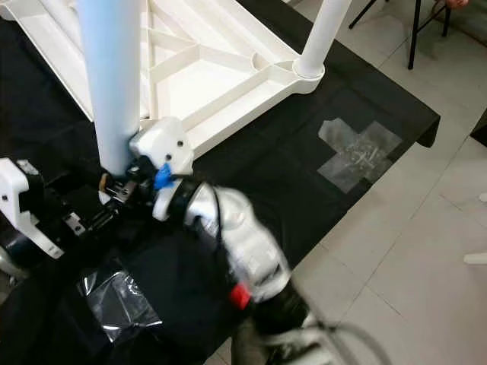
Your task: Building children table
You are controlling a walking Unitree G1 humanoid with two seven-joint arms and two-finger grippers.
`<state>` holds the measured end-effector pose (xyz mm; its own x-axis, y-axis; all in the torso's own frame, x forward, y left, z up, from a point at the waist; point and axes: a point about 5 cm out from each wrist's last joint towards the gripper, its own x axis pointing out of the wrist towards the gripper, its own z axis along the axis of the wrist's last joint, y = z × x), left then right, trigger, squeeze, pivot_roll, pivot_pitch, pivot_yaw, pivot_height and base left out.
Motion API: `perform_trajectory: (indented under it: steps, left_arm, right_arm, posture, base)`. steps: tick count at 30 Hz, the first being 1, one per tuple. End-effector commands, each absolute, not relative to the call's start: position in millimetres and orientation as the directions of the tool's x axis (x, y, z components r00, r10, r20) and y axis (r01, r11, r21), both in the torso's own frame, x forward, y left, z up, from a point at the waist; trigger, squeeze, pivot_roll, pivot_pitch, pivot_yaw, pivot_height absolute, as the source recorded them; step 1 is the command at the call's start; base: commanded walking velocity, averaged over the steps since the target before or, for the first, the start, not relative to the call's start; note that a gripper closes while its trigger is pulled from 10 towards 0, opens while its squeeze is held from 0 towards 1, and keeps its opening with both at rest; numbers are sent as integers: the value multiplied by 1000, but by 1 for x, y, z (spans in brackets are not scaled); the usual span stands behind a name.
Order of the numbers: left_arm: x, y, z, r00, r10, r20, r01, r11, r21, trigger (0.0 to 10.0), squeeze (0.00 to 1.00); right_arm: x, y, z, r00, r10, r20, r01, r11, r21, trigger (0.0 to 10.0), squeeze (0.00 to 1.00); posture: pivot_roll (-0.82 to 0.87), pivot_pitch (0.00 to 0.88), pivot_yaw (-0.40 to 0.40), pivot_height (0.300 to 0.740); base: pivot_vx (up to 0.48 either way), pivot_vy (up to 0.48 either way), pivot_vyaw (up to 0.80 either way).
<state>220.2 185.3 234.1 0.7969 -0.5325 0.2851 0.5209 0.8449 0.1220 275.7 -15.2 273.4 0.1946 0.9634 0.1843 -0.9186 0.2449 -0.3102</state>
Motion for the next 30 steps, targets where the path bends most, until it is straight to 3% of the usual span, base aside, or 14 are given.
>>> perform_trajectory:
  steps: [1,7,10,14,18,22,24,25,26,27,28,30]
  left_arm:
    - [223,254,233,944,-101,315,71,992,106,10000,0]
    - [224,269,247,916,-6,402,3,1000,9,10000,0]
    - [225,280,255,893,31,450,-8,999,-52,10000,0]
    - [227,282,254,890,16,455,1,999,-38,10000,0]
    - [235,267,248,903,-95,420,91,995,30,10000,0]
    - [236,267,247,903,-97,418,93,995,32,10000,0]
    - [252,234,223,935,-225,273,190,970,150,10000,0]
    - [252,234,223,935,-225,273,190,970,150,10000,0]
    - [258,222,210,945,-256,205,218,958,188,10000,0]
    - [258,222,210,945,-256,205,218,958,188,10000,0]
    - [261,214,202,949,-269,165,233,949,210,10000,0]
    - [268,206,191,961,-247,122,217,952,215,10000,0]
  right_arm:
    - [293,-60,262,259,961,93,-898,275,-343,10000,0]
    - [304,-87,269,286,958,19,-864,267,-427,10000,0]
    - [314,-98,279,353,935,45,-828,334,-451,10000,0]
    - [316,-104,280,358,932,46,-824,339,-453,10000,0]
    - [316,-112,280,352,934,57,-823,338,-456,10000,0]
    - [317,-113,280,347,936,56,-824,333,-459,10000,0]
    - [310,-129,278,379,920,104,-834,388,-393,10000,0]
    - [310,-129,278,379,920,104,-834,388,-393,10000,0]
    - [312,-139,277,466,875,134,-794,480,-373,10000,0]
    - [312,-139,277,466,875,134,-794,480,-373,10000,0]
    - [314,-145,277,526,837,151,-758,542,-361,10000,0]
    - [321,-161,272,687,708,165,-615,686,-389,10000,0]
  posture:
    - [27,285,-72,740]
    - [30,243,-79,740]
    - [26,212,-77,740]
    - [23,182,-75,740]
    - [22,161,-73,740]
    - [22,161,-73,740]
    - [17,126,-64,740]
    - [17,126,-64,740]
    - [5,120,-59,740]
    - [5,120,-59,740]
    - [5,120,-59,740]
    - [-13,117,-53,740]
  base:
    - [0,0,0]
    - [0,0,0]
    - [0,0,0]
    - [0,0,0]
    - [0,0,0]
    - [0,0,0]
    - [0,0,0]
    - [0,0,0]
    - [0,0,0]
    - [0,0,0]
    - [0,0,0]
    - [0,0,0]
